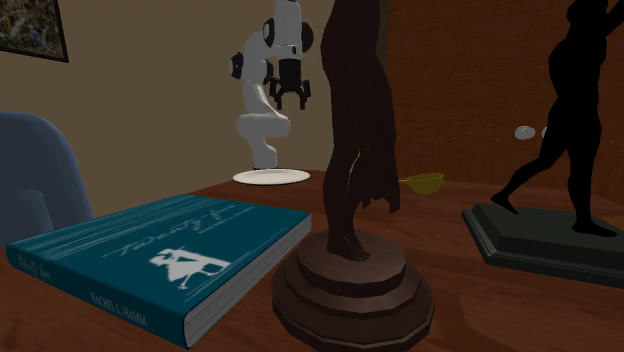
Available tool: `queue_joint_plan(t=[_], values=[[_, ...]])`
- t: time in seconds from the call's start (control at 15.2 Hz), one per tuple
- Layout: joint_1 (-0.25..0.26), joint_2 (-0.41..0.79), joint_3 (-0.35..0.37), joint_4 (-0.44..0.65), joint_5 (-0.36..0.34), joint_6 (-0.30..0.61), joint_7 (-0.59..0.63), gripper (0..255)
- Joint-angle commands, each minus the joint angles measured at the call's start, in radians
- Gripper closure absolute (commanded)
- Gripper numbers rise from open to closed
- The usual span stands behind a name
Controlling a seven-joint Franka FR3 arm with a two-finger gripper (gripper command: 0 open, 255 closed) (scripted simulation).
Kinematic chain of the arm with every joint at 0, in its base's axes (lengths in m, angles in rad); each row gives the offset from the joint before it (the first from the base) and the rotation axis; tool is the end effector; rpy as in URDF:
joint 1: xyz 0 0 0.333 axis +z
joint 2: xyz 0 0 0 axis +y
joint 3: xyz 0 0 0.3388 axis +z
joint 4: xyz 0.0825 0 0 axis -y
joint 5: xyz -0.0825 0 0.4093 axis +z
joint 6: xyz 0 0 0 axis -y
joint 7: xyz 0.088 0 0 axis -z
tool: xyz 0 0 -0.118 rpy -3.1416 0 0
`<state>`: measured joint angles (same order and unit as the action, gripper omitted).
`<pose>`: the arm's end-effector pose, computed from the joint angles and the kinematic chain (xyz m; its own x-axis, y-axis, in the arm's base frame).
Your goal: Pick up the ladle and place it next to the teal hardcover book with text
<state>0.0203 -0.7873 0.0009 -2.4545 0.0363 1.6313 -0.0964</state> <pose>0.3171 0.0109 0.5523 0.9929 0.1148 -0.0323 0.1135 -0.9928 -0.0388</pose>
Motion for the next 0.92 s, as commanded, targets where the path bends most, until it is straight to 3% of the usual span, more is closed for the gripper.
queue_joint_plan(t=[0.0, 0.86], values=[[0.0, 0.0, 0.0, 0.0, 0.0, 0.0, 0.0, 0], [0.059, 0.456, 0.041, 0.141, -0.047, 0.382, -0.117, 0]])
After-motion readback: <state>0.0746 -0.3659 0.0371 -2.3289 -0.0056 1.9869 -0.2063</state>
